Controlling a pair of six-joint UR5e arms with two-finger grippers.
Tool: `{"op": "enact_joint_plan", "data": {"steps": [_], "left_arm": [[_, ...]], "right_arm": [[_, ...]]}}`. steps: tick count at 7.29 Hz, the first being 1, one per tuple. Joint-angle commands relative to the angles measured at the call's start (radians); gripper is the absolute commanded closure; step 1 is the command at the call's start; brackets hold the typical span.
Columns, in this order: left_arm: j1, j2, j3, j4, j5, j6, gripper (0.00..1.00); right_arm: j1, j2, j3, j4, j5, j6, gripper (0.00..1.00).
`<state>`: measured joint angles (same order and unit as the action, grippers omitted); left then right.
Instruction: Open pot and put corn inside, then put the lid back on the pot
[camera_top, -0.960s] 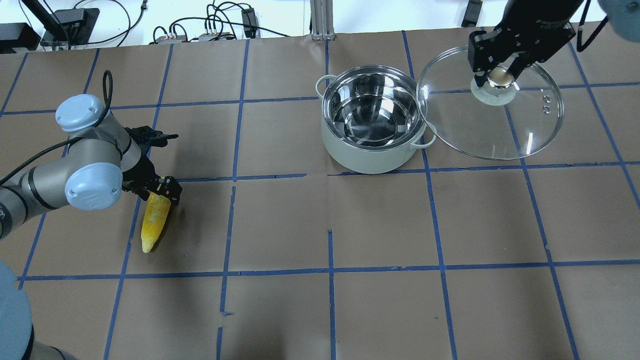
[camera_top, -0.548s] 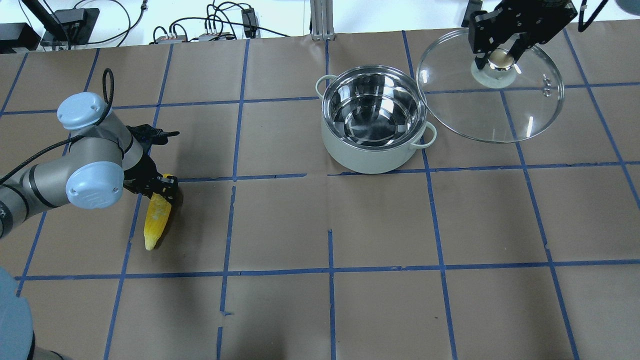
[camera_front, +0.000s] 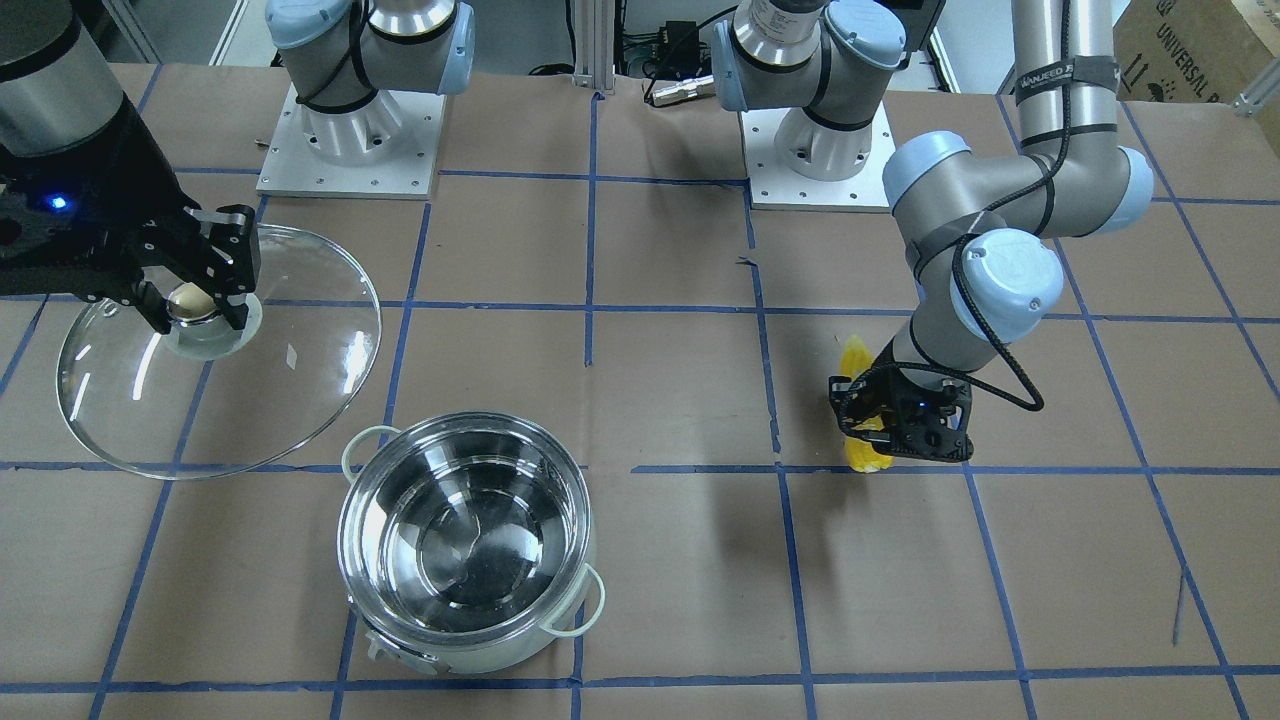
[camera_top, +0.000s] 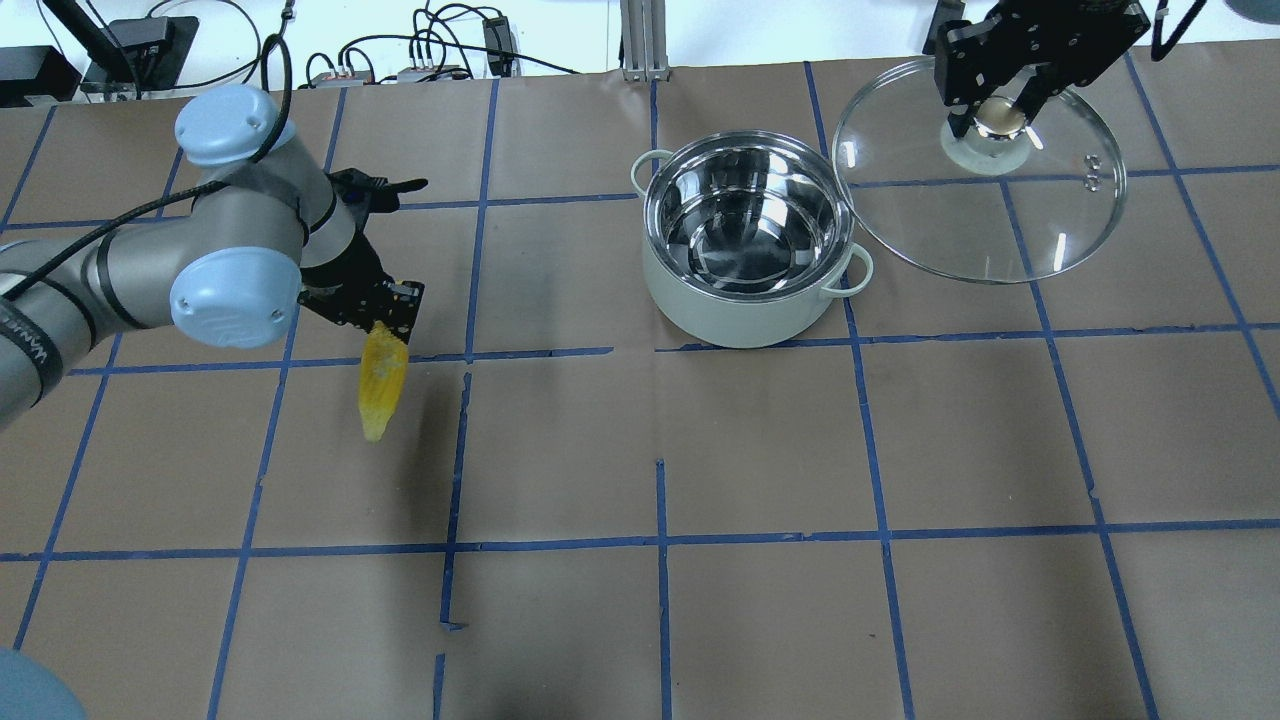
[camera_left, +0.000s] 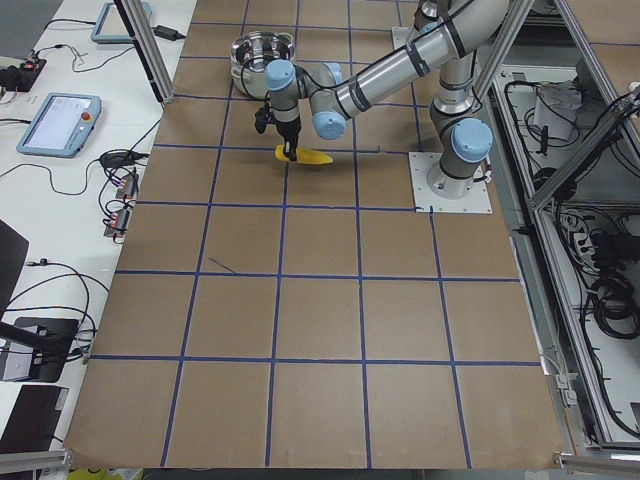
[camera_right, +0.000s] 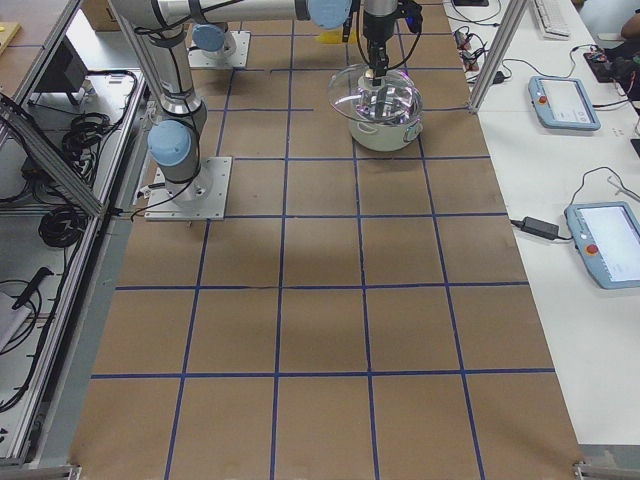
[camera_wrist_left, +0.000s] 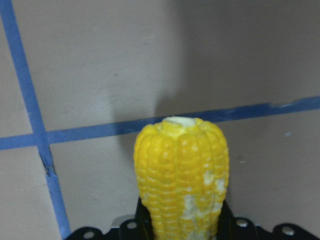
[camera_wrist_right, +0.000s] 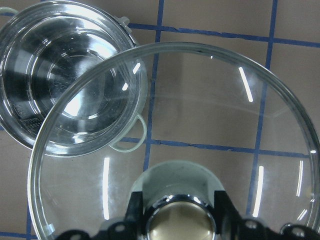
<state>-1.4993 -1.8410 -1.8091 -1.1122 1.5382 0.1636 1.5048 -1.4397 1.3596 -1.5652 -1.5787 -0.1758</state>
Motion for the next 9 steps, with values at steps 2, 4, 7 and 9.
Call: {"op": "enact_joint_plan", "data": {"steps": [2, 4, 7, 9], "left_arm": [[-0.215, -0.125, 0.329, -0.133, -0.095, -0.281, 0.77], [-0.348, -0.274, 0.596, -0.217, -0.087, -0.445, 0.78], [-0.429, -0.450, 0.836, -0.256, -0.082, -0.522, 0.77], [-0.441, -0.513, 0.899, -0.247, -0.084, -0.524, 0.76]], "right_arm": [[-0.001, 0.002, 0.015, -0.006, -0.026, -0.001, 0.66], [-0.006, -0.008, 0.027, 0.001, -0.024, -0.004, 0.67], [-0.011, -0.016, 0.027, 0.002, -0.032, -0.005, 0.67], [-0.011, -0.018, 0.026, 0.002, -0.049, -0.001, 0.67]]}}
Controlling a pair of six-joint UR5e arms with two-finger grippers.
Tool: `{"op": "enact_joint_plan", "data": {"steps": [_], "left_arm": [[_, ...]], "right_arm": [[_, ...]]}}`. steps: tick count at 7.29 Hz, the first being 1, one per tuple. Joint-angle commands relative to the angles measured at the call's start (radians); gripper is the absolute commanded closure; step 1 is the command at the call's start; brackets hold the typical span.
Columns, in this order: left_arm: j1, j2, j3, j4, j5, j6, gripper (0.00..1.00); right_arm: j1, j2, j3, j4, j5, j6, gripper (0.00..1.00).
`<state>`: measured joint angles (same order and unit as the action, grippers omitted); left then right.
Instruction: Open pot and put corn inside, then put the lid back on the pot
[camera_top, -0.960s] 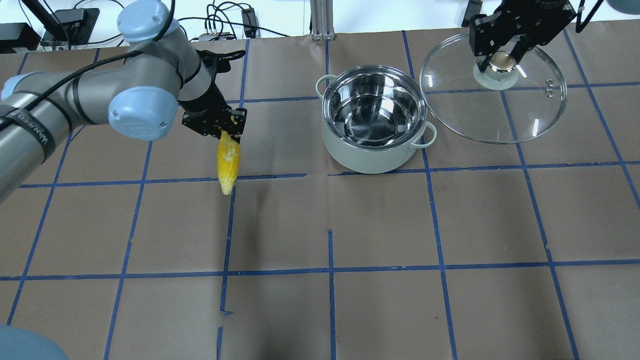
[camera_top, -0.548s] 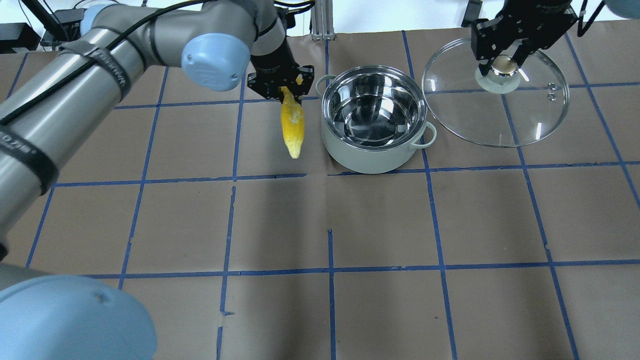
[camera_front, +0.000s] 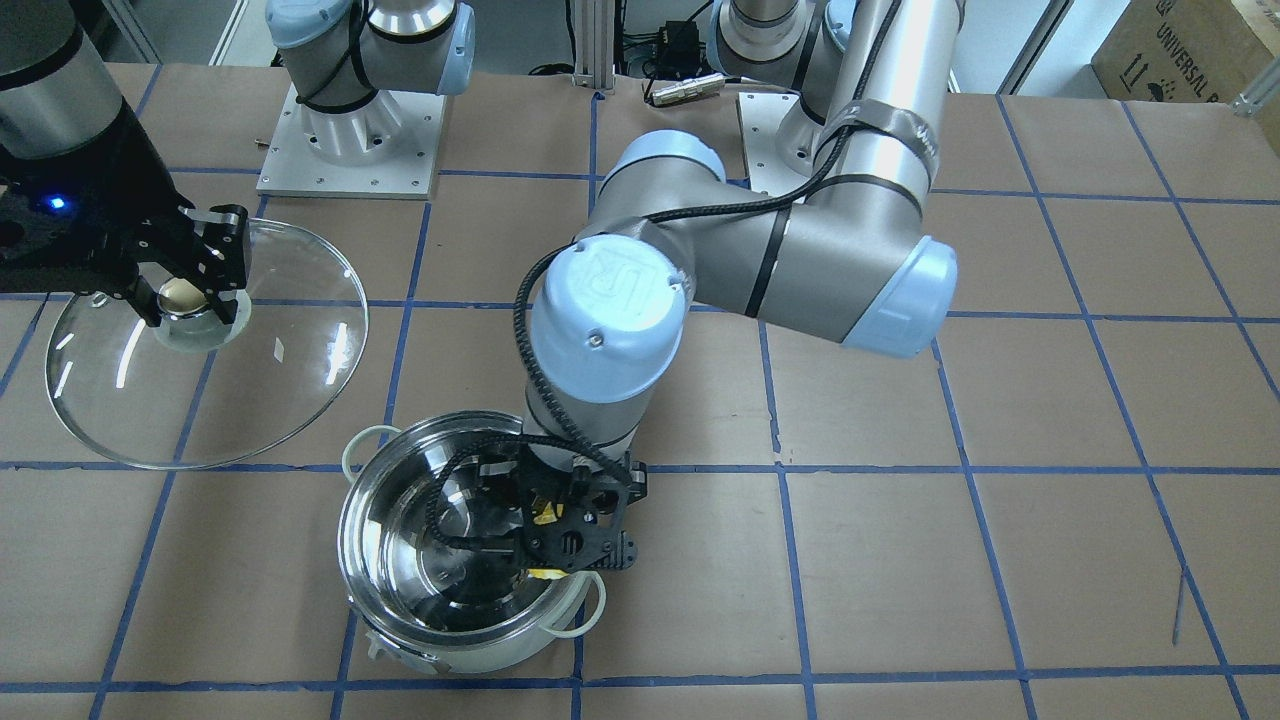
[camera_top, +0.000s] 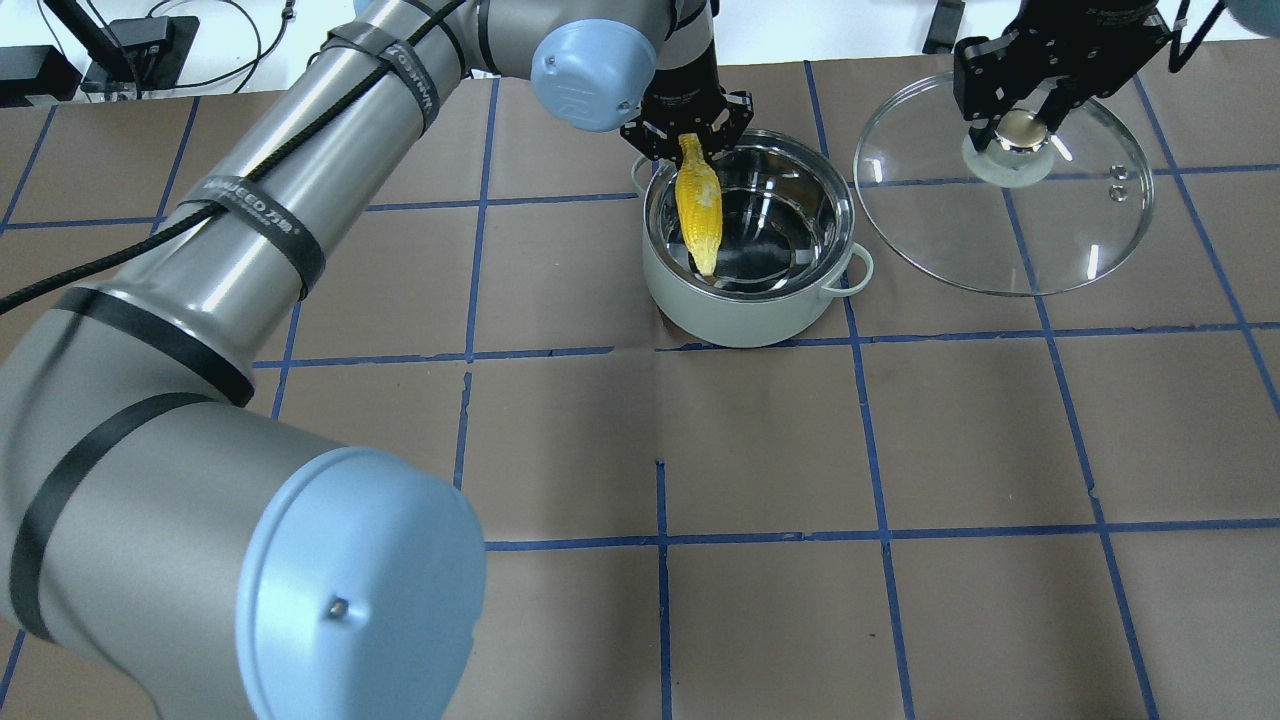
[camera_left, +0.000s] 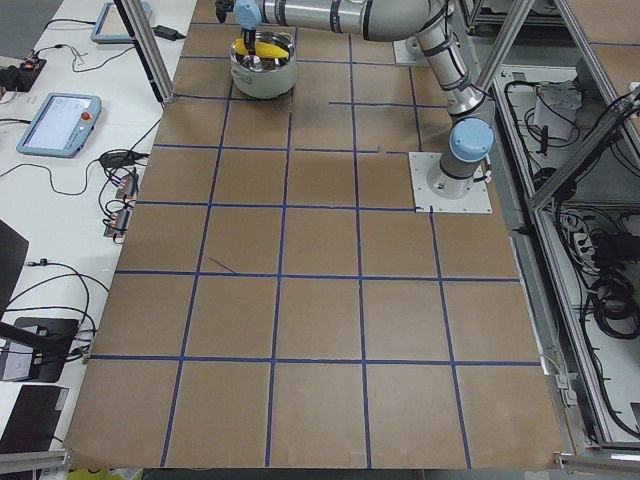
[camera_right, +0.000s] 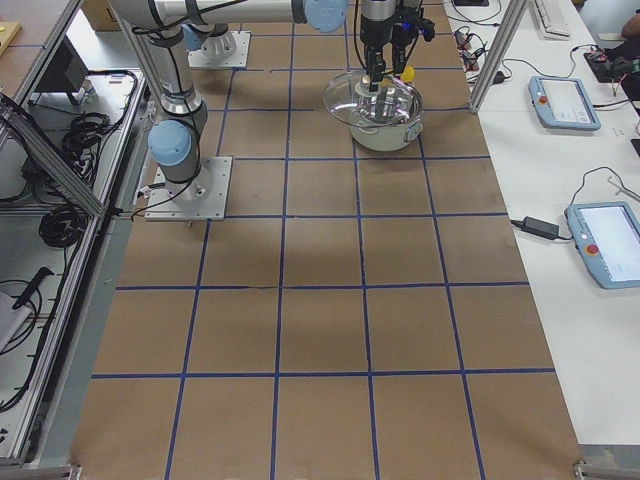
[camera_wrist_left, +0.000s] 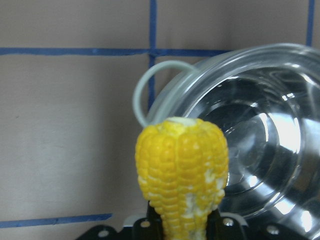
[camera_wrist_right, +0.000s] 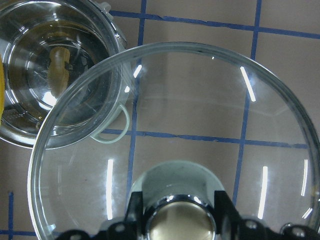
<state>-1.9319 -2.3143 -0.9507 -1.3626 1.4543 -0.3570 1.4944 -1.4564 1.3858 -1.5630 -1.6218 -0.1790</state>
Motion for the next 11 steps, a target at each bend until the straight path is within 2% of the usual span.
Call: {"op": "enact_joint_plan", "data": {"steps": [1, 2, 5, 7, 9, 11], "left_arm": [[-0.013, -0.065, 0.050, 0.010, -0.002, -0.002, 0.63], [-0.012, -0.068, 0.043, 0.046, 0.000, 0.009, 0.01], [0.008, -0.030, 0.021, 0.002, 0.003, 0.062, 0.00], [0.072, 0.051, -0.025, -0.073, 0.003, 0.143, 0.00], [0.175, 0.215, -0.190, -0.084, 0.006, 0.274, 0.00], [0.284, 0.429, -0.426, -0.081, 0.084, 0.419, 0.00]], "right_arm": [[0.000, -0.001, -0.001, -0.002, -0.006, 0.004, 0.67], [0.000, -0.001, -0.001, -0.003, -0.006, 0.004, 0.67], [0.000, 0.001, -0.001, -0.003, -0.003, 0.006, 0.67], [0.009, 0.004, -0.001, -0.006, 0.000, 0.009, 0.66], [0.009, 0.011, -0.002, -0.015, 0.008, 0.009, 0.67], [0.018, 0.043, -0.023, -0.019, 0.014, 0.035, 0.66]]}}
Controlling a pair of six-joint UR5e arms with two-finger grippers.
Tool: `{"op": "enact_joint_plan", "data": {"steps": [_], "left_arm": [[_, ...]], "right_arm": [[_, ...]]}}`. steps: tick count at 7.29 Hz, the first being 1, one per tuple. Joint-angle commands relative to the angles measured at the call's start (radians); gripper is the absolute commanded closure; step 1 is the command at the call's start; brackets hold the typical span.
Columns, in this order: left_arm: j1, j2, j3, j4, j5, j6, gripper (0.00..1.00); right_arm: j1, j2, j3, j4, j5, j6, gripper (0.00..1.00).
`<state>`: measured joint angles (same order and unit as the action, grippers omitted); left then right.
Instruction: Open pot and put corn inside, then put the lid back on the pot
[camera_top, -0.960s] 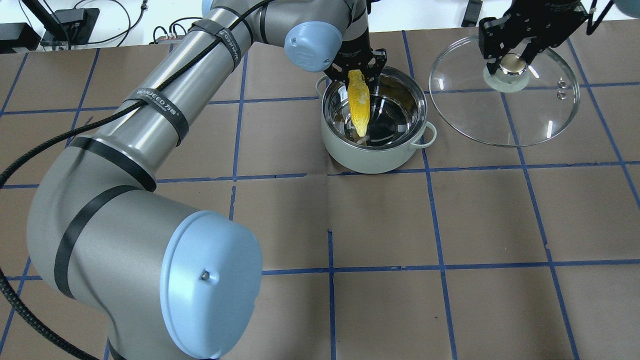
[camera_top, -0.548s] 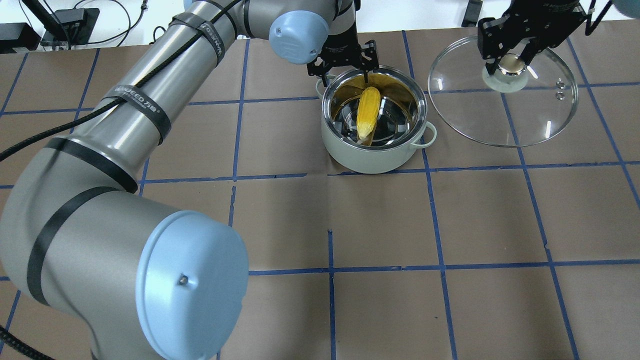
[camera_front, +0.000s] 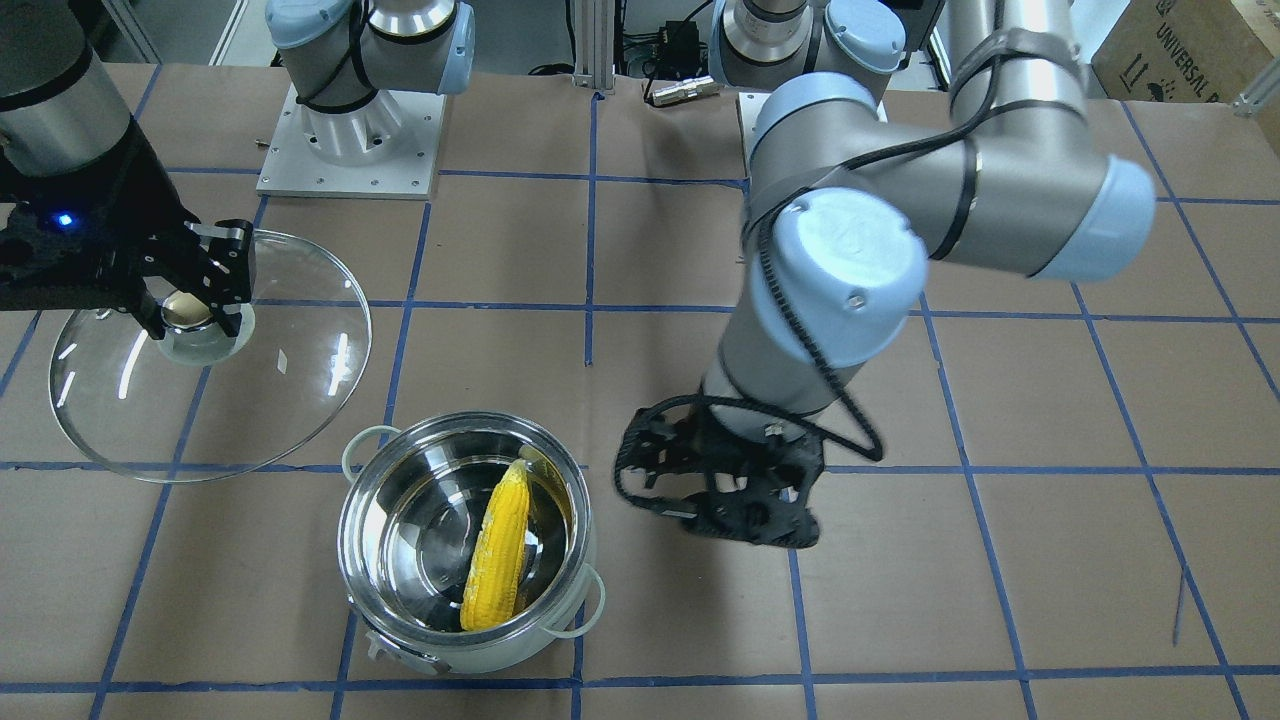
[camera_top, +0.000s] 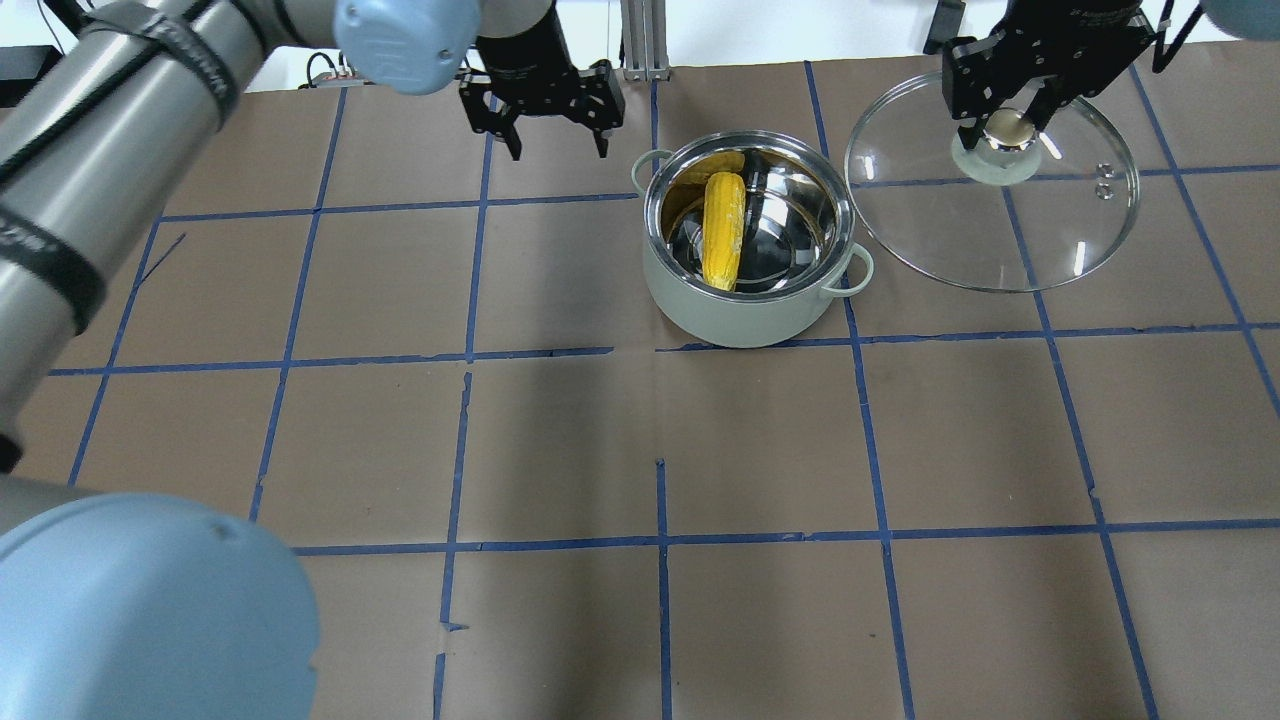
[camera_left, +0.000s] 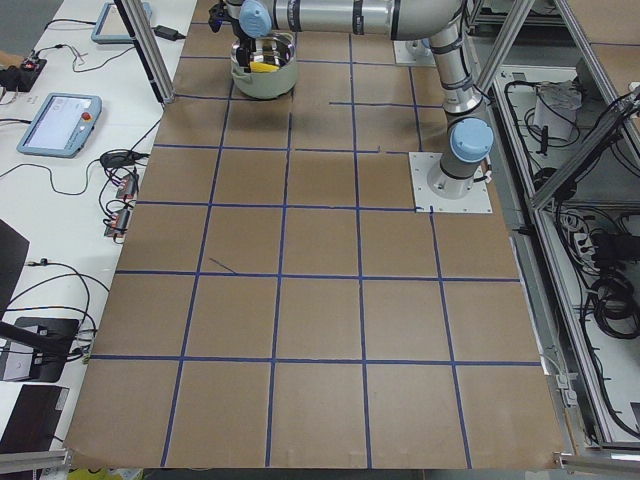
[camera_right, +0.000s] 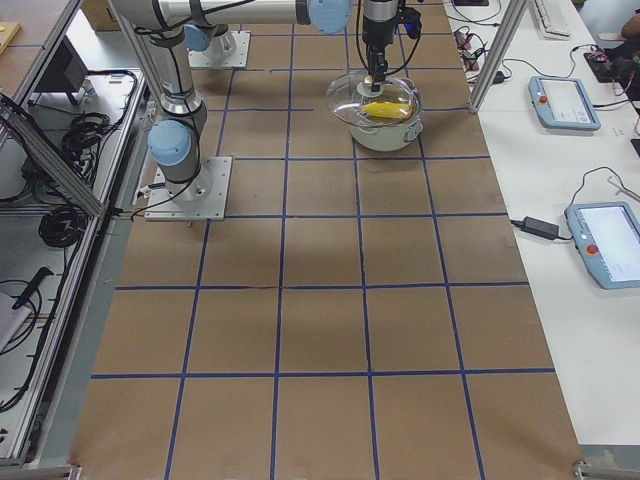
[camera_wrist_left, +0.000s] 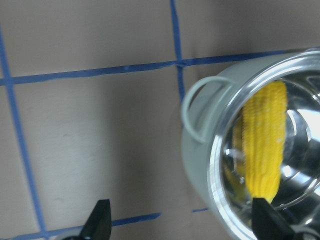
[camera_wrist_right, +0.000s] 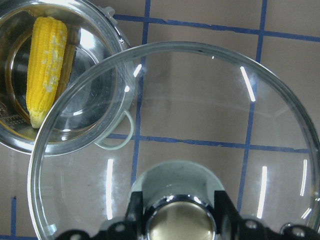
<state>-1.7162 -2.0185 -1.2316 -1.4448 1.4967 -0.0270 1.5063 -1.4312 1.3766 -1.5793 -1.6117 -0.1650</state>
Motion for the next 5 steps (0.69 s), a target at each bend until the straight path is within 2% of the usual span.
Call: {"op": "enact_joint_plan", "data": {"steps": [1, 2, 3, 5], "left_arm": [[0.111, 0.237, -0.243, 0.003, 0.043, 0.119, 0.00], [0.145, 0.320, -0.308, -0.005, 0.048, 0.119, 0.00], [0.153, 0.390, -0.336, -0.060, 0.095, 0.118, 0.00], [0.155, 0.435, -0.307, -0.135, 0.097, 0.092, 0.00]], "right_arm": [[0.020, 0.046, -0.021, -0.004, 0.001, 0.080, 0.66], [0.070, 0.086, -0.060, -0.005, 0.000, 0.117, 0.66], [0.124, 0.145, -0.132, -0.004, 0.001, 0.158, 0.66], [0.227, 0.291, -0.266, -0.004, 0.003, 0.177, 0.66]]}}
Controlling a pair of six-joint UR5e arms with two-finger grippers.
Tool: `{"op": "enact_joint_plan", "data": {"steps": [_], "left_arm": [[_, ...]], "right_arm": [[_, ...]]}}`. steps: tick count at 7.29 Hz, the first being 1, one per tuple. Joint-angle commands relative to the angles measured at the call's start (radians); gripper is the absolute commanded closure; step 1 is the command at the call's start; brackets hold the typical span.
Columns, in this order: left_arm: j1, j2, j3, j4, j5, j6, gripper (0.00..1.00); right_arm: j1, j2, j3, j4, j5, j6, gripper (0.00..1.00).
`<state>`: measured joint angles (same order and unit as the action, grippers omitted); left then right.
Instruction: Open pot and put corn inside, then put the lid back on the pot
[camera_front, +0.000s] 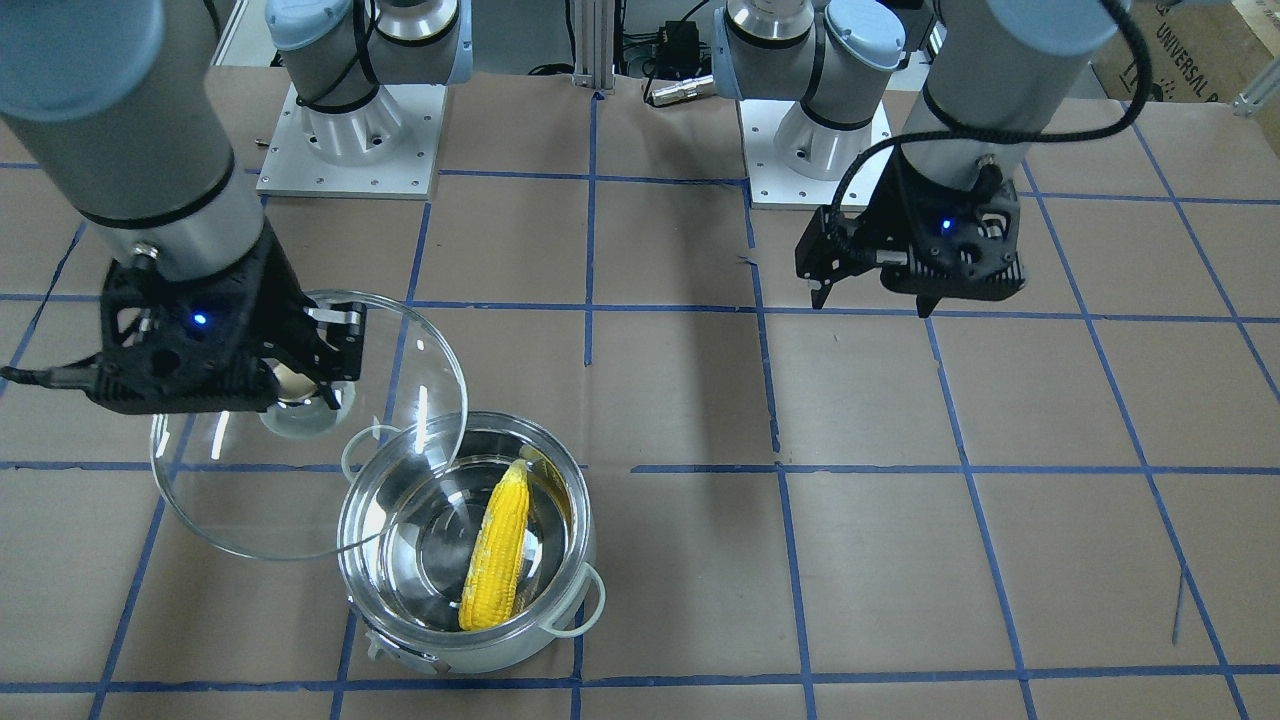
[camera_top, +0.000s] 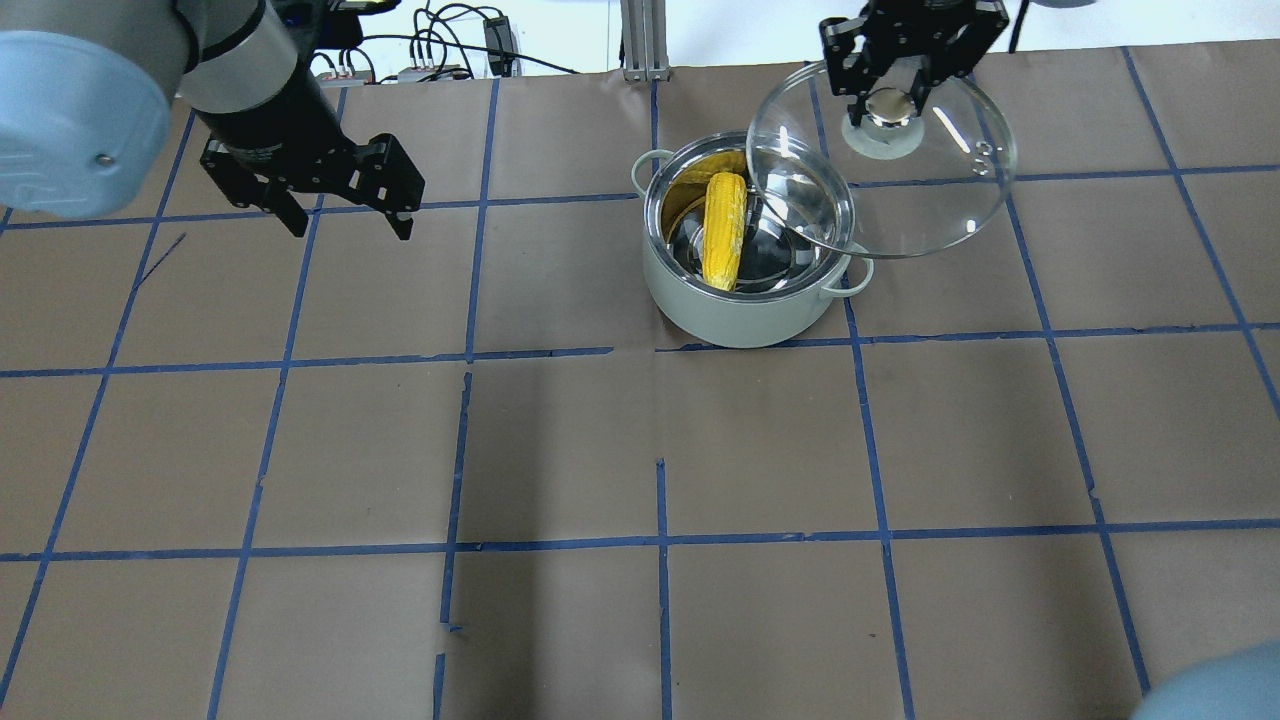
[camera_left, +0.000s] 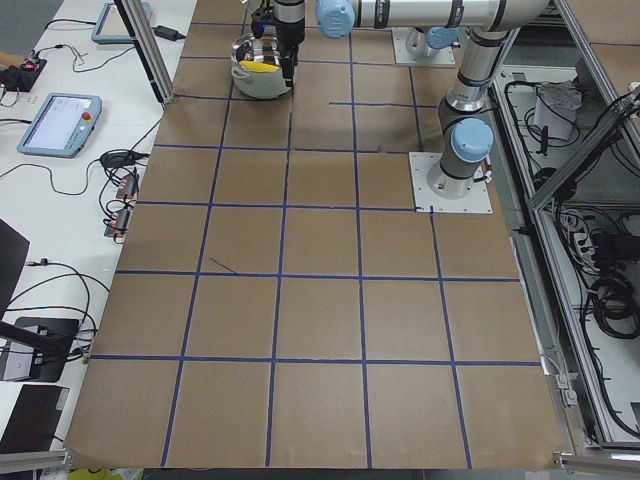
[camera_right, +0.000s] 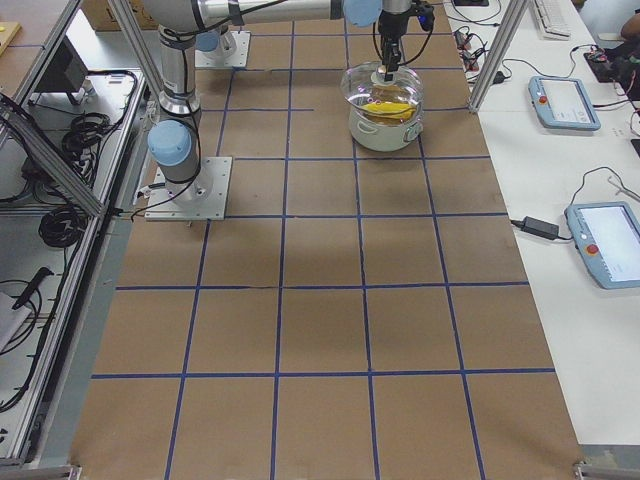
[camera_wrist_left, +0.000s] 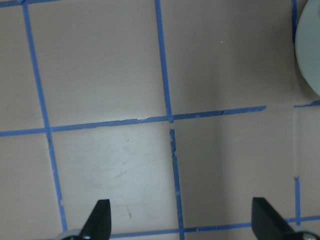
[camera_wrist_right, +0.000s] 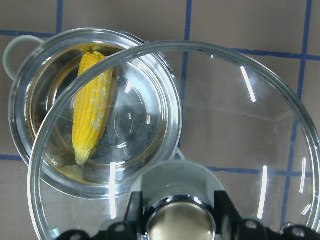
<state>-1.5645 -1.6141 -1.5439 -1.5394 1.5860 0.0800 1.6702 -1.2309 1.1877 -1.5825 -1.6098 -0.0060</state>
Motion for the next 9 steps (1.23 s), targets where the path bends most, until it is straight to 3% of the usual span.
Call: {"op": "enact_joint_plan", "data": {"steps": [1, 3, 5, 9], "left_arm": [[-0.003, 0.026, 0.013, -0.047, 0.005, -0.072, 0.00], [0.003, -0.022, 0.095, -0.106, -0.007, -0.063, 0.00], [0.009, -0.006, 0.091, -0.128, -0.014, 0.036, 0.00], [0.043, -0.006, 0.084, -0.125, -0.027, 0.050, 0.00]], "right_arm": [[0.075, 0.153, -0.100, -0.019, 0.001, 0.018, 0.67], [0.077, 0.195, -0.097, -0.067, 0.002, 0.015, 0.67], [0.077, 0.198, -0.085, -0.067, 0.030, 0.012, 0.67], [0.077, 0.202, -0.068, -0.062, 0.039, 0.008, 0.67]]}}
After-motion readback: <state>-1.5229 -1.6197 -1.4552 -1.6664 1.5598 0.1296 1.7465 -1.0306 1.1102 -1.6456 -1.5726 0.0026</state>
